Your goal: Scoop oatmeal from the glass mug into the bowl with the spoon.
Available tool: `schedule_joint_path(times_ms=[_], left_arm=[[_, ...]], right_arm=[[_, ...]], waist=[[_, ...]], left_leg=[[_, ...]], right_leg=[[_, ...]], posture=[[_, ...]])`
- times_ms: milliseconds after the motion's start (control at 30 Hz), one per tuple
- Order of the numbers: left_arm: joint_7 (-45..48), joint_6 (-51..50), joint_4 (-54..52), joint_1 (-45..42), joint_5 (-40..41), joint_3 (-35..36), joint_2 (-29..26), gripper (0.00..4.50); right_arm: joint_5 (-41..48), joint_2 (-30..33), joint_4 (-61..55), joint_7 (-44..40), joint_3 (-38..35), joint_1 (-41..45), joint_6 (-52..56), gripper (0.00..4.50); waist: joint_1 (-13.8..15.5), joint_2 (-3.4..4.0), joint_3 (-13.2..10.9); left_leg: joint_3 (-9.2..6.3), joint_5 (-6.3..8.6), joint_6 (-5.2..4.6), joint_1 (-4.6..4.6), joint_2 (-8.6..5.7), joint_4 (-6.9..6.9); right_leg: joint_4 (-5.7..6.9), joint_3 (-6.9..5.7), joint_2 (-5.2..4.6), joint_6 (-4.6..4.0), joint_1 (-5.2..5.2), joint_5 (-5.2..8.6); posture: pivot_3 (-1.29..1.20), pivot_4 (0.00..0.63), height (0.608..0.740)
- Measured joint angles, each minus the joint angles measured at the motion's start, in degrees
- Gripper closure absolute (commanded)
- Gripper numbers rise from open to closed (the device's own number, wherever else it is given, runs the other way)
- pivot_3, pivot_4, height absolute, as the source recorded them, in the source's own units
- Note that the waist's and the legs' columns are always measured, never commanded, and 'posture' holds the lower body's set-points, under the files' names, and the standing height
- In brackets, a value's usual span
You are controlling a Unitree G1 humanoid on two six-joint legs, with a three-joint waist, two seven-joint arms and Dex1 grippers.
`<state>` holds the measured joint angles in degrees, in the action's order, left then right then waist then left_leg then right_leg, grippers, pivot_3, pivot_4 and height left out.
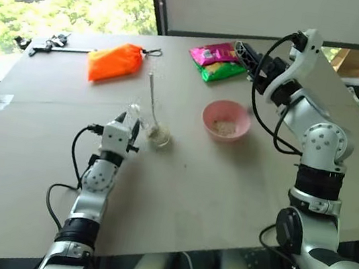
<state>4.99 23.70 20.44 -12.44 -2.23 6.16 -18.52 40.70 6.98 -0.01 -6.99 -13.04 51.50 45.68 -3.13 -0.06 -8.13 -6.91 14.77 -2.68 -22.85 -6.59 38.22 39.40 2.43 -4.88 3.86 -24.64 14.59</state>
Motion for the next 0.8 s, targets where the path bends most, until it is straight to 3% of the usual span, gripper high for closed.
schedule_joint_path(times_ms=[467,733,800], left_arm=[[0.0,0.0,-2.2,2.5,-1.5,0.0,-0.7,2.57],[6.5,-4.4,-17.1,13.7,3.2,0.8,-3.7,2.57],[10.2,-8.6,-22.9,17.9,7.9,1.5,-4.8,2.57]], right_arm=[[0.4,0.6,-1.8,-1.1,0.2,-2.2,0.0,0.00],[4.9,6.8,-14.0,-12.4,2.5,-15.5,1.3,0.00],[4.9,9.5,-17.3,-16.3,3.2,-21.6,0.2,0.00]], waist=[[0.2,0.00,0.0],[0.9,0.00,0.0],[1.0,-0.01,0.0]], left_leg=[[-0.02,0.00,0.00,-0.03,0.01,-0.04],[-0.07,0.06,-0.09,-0.06,0.05,-0.27],[-0.08,0.15,-0.23,-0.06,0.07,-0.29]], right_leg=[[-0.07,-0.02,0.00,0.00,-0.01,0.00],[-0.55,-0.08,-0.02,0.00,0.05,0.00],[-0.57,-0.07,-0.02,0.00,0.06,0.00]], posture=[[0.00,0.150,0.740],[0.00,0.150,0.740],[0.00,0.150,0.740]])
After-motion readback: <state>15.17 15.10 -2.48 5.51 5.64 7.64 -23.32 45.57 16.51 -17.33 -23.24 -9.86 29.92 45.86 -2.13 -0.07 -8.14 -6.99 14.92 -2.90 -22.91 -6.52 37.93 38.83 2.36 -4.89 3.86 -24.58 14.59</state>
